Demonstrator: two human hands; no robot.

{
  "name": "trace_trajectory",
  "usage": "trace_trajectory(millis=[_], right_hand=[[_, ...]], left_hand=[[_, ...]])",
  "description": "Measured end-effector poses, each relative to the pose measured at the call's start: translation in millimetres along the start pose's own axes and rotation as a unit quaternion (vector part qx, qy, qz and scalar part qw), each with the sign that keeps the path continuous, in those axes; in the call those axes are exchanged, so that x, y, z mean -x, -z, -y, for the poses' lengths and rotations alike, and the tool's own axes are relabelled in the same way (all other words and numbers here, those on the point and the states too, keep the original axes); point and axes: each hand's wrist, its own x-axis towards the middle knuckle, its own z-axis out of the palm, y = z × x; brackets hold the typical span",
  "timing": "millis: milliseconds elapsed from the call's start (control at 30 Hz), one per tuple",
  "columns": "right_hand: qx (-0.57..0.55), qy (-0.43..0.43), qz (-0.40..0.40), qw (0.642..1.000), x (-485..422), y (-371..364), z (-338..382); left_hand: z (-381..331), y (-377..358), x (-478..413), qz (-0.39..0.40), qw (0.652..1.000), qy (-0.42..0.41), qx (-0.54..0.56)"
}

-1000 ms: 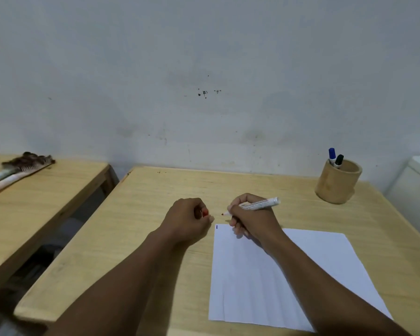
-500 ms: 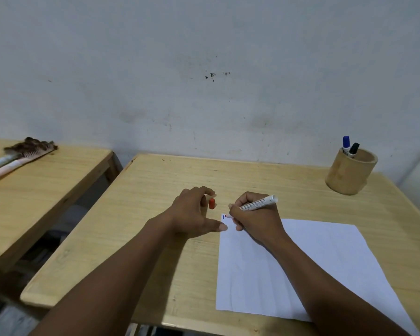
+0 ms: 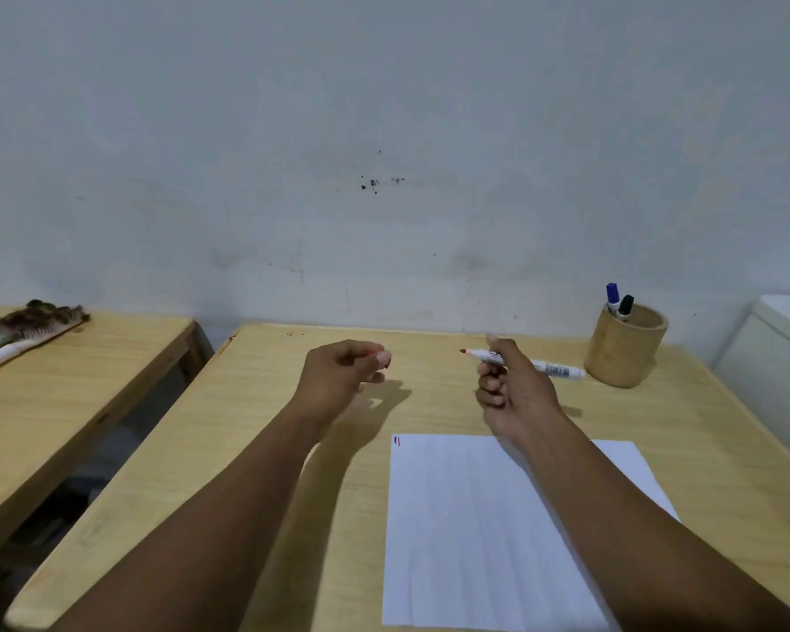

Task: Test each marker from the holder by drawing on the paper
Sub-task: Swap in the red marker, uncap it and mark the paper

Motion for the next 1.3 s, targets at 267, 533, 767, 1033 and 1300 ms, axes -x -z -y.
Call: trace_trajectory(millis=[267,533,767,1033,1300], right_hand=[[0.046,0.054,0.079,0.994,21,5,85],[0.078,0.175,0.021,0.981,15,23,112],[0.019,0.189,-0.011,0.982,7,43,129],[0.072,0.213,-0.043,0.973,-10,45,126],[0.156,0.103,-0.021,0.982,-24,58,148]], left_hand=[[-54,-87,-20,0.072,0.977,0.061,0.189],[-76,-170,-20,0.145,0.966,0.056,0.205],[-78,-193,-30,0.15,0.964,0.058,0.213],[-78,-217,-32,0.127,0.986,-0.006,0.103],[-84,-229,-39,0.074,0.992,-0.05,0.087]])
